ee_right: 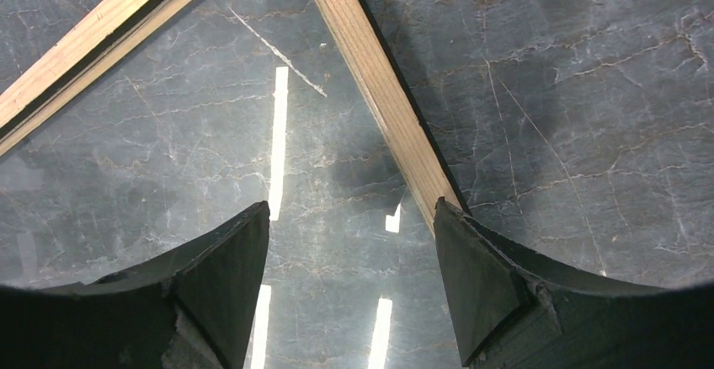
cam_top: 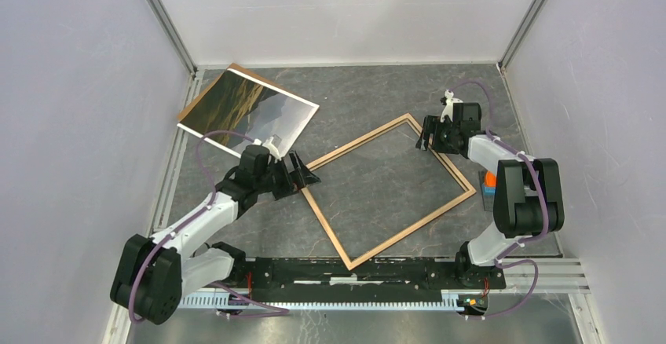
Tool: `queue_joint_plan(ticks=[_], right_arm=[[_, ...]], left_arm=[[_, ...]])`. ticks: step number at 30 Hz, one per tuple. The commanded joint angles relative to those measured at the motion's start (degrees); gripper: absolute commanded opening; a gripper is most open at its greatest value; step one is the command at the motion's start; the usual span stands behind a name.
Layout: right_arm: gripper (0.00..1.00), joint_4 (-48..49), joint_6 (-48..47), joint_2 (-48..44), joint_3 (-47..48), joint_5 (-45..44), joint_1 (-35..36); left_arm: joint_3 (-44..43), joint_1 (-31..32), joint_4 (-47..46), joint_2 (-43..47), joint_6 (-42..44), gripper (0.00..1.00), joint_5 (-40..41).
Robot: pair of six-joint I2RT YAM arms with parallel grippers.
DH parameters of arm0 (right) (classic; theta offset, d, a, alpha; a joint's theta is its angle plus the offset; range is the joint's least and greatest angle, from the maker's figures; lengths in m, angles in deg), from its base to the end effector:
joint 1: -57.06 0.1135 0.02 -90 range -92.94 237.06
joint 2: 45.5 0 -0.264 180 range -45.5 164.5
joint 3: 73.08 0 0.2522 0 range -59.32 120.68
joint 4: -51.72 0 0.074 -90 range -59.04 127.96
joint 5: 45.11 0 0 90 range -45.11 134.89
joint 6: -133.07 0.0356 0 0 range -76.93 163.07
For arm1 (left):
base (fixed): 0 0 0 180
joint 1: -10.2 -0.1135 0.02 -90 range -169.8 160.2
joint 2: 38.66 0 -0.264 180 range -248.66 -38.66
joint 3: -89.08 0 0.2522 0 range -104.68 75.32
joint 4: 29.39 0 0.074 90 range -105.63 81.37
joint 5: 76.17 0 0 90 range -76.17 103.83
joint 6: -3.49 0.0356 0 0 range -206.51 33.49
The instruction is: Put the photo into the frame
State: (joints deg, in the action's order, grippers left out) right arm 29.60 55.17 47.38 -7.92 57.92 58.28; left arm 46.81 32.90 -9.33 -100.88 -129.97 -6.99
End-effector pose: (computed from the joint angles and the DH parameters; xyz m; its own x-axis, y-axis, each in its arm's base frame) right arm 0.3264 0.0150 0.1768 -0.7819 0.1876 -0.5945 -0.0023 0.9528 0.3037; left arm 0.1946 -0.0951 0.1921 -0.8514 -0.3408 -0.3988 0.0361 0.7203 -0.6927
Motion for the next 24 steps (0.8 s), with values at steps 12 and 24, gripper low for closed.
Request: queue_joint_plan(ticks=[12, 24], right_arm=[[0.77, 3.3, 2.6, 0.8, -3.9, 8.7, -0.2], [0.77, 3.3, 3.3, 1.0, -5.8, 12.6, -0.2]], left_arm=[[2.4, 2.8, -2.5, -6.8, -3.6, 1.0, 3.8], [2.4, 4.8, -6.1, -8.9, -5.4, 1.0, 3.9]])
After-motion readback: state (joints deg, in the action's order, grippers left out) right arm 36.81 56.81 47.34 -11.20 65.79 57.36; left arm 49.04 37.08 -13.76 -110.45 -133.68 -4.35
